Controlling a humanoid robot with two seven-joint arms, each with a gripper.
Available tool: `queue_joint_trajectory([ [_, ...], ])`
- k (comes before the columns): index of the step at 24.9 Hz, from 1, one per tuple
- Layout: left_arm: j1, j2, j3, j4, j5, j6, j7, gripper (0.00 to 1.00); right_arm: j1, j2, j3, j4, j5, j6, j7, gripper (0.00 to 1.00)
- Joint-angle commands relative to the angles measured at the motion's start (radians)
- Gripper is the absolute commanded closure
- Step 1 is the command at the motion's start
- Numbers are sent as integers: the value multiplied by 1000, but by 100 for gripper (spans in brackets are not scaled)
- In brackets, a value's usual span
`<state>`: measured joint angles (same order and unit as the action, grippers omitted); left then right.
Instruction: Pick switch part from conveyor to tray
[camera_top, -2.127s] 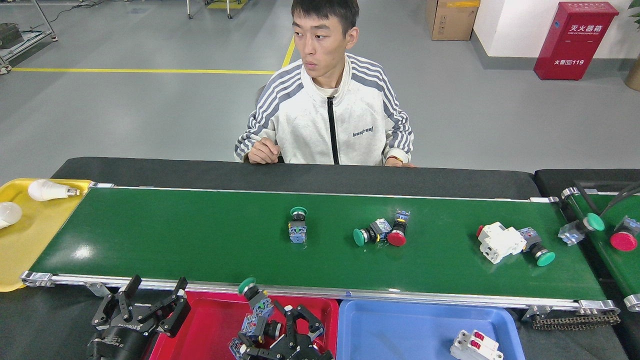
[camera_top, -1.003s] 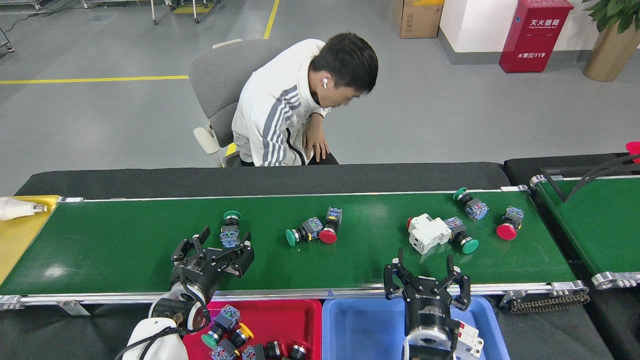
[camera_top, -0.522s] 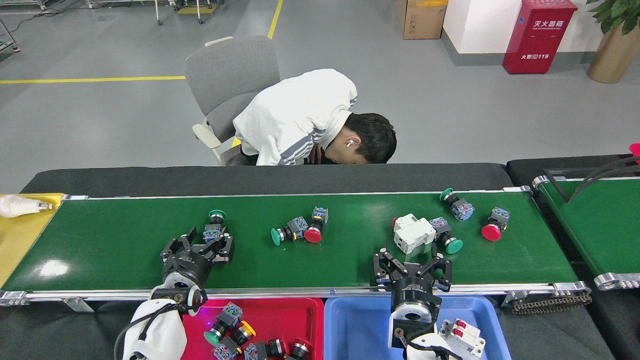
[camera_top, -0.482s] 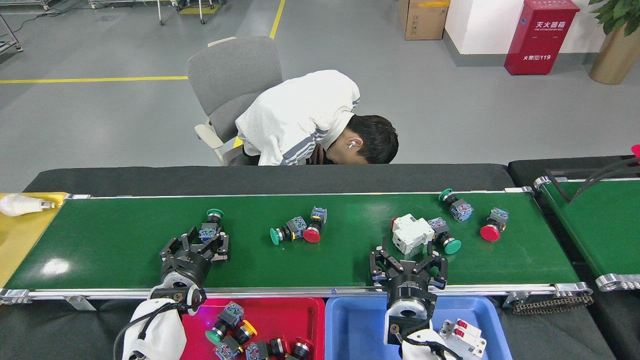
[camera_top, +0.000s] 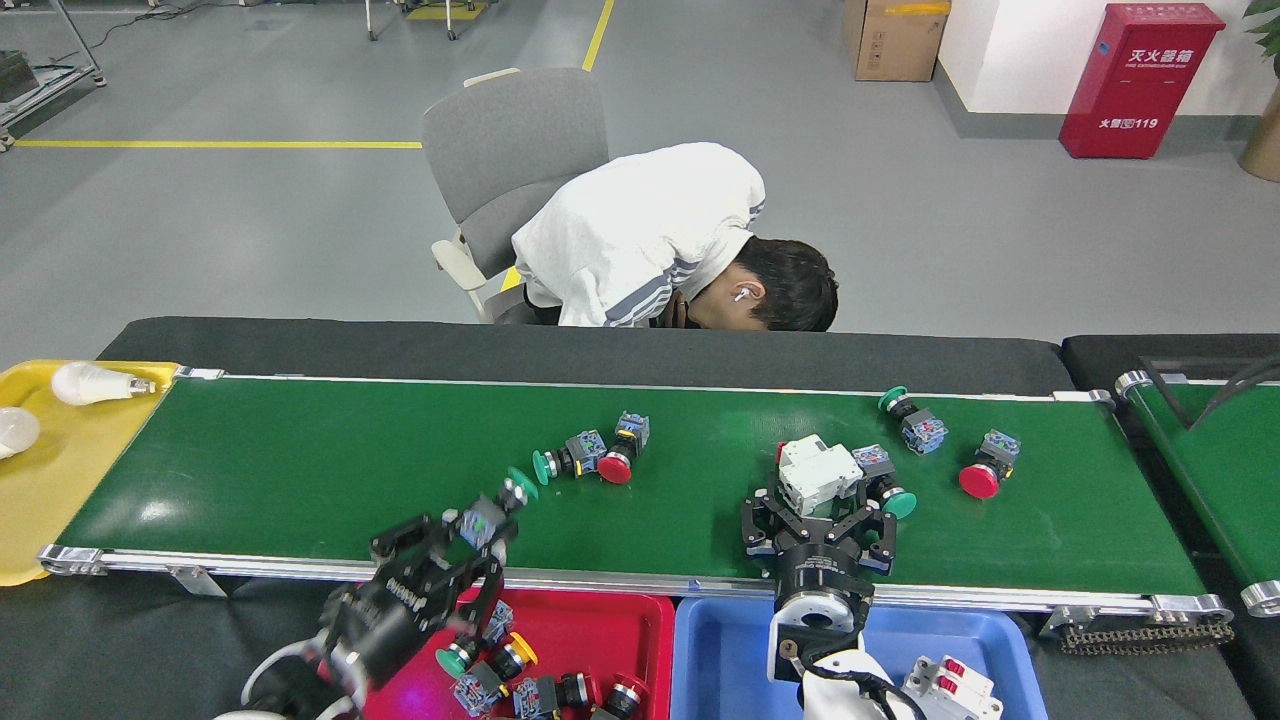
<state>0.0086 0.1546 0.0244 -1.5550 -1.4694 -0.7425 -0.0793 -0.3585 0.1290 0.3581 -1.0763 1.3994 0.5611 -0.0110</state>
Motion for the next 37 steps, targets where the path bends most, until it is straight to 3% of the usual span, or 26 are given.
queue_joint_trajectory([
  [1, -7, -7, 11, -20, 6, -43, 9, 0, -39, -2, -7, 13, 0, -1, -4, 0],
  [4, -9, -7, 22, -16, 8, -43, 9, 0, -108, 11, -7, 107, -2, -1, -4, 4],
  [6, -12, -15, 43, -11, 8, -43, 9, 0, -131, 12, 7, 157, 0, -13, 2, 30],
  [7, -12, -15, 60, -10, 6, 15, 9, 0, -134, 9, 16, 174, 0, -23, 17, 52],
  [8, -10, -15, 69, -7, 6, 152, 9, 0, -134, 6, 27, 179, 1, -40, 29, 67],
  [10, -12, -9, 74, 3, 11, 439, 10, 0, -132, 0, 44, 177, 0, -72, 42, 81],
  [12, -12, -6, 83, 22, 11, 580, 10, 0, -131, 0, 45, 173, 0, -84, 43, 92],
  [16, -6, 2, 112, 53, 11, 580, 10, 0, -132, 0, 45, 144, 0, -90, 46, 97],
  [19, -6, 5, 112, 52, 12, 571, 10, 0, -122, 0, 45, 33, 0, -92, 48, 98],
  [22, -4, 6, 118, 49, 14, 496, 10, 0, -71, -19, 59, -129, 4, -104, 52, 98],
  [24, -6, 22, 127, 55, 15, 433, 10, 0, 10, -88, 82, -274, 4, -148, 65, 98],
  [27, -10, 56, 170, 81, 38, 276, 10, 0, 231, -193, 104, -528, 4, -287, 62, 97],
  [29, -22, 74, 201, 122, 44, 215, 10, 0, 354, -241, 99, -629, 4, -372, 57, 94],
  [30, -30, 83, 218, 151, 44, 193, 13, 0, 415, -266, 99, -671, 4, -405, 51, 80],
  [31, -38, 92, 229, 171, 46, 187, 16, 0, 454, -275, 99, -685, 4, -417, 31, 47],
  [32, -45, 106, 232, 193, 44, 187, 18, 0, 477, -275, 99, -683, 4, -415, -4, 0],
  [37, -165, 138, 221, 331, 43, 189, 18, 0, 484, -246, 87, -648, 1, -391, -32, 0],
])
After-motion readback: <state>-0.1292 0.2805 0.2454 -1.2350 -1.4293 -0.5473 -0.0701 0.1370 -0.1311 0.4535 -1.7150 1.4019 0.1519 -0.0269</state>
